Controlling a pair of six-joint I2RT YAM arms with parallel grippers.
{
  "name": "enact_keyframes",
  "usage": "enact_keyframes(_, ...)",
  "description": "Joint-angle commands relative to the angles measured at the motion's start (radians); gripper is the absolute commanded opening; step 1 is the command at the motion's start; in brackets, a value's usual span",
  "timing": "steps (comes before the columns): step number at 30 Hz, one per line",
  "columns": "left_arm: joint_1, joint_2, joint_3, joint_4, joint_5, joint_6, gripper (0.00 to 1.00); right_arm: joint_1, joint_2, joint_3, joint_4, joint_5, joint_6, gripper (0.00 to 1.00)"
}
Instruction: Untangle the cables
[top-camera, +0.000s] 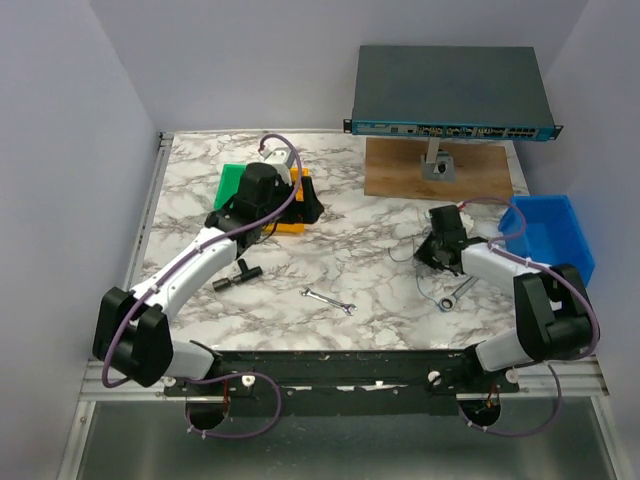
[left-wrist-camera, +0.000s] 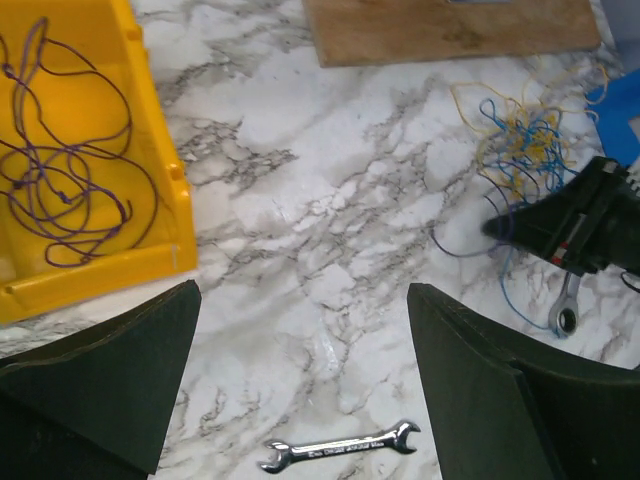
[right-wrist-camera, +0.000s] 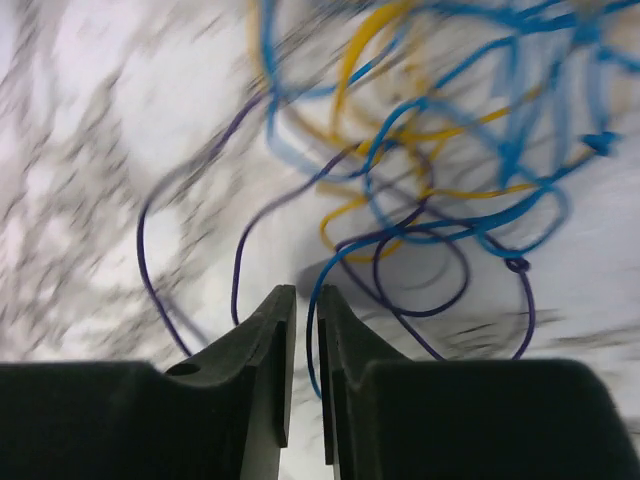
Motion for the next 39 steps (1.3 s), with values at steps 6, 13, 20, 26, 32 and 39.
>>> enact_keyframes(6, -0.053, -0.027, -0.146, 0.181, 0.119, -0.009, 0.86, 0.290, -0.001, 0.047, 0.042, -0.198, 0.085, 0.35)
enact_keyframes(13, -0.078, 0.003, -0.155, 0.264, 0.214, 0.005, 0.86, 0.276, -0.155, 0.116, -0.189, 0.151, -0.041, 0.89)
enact_keyframes(20, -0.169, 0.098, -0.109, 0.357, 0.291, 0.004, 0.87, 0.099, -0.170, 0.098, -0.187, 0.347, -0.067, 0.89)
enact_keyframes(26, -0.191, -0.014, -0.293, 0.738, 0.467, -0.216, 0.89, -0.041, -0.070, 0.099, -0.060, 0.238, -0.076, 0.87)
enact_keyframes(32, -0.201, -0.190, -0.263, 0.649, 0.517, -0.423, 0.89, -0.044, 0.051, 0.126, 0.011, 0.225, -0.050, 0.86)
enact_keyframes(39, -0.206, -0.358, -0.249, 0.472, 0.501, -0.480, 0.91, -0.044, 0.082, 0.082, 0.090, 0.185, -0.028, 0.84)
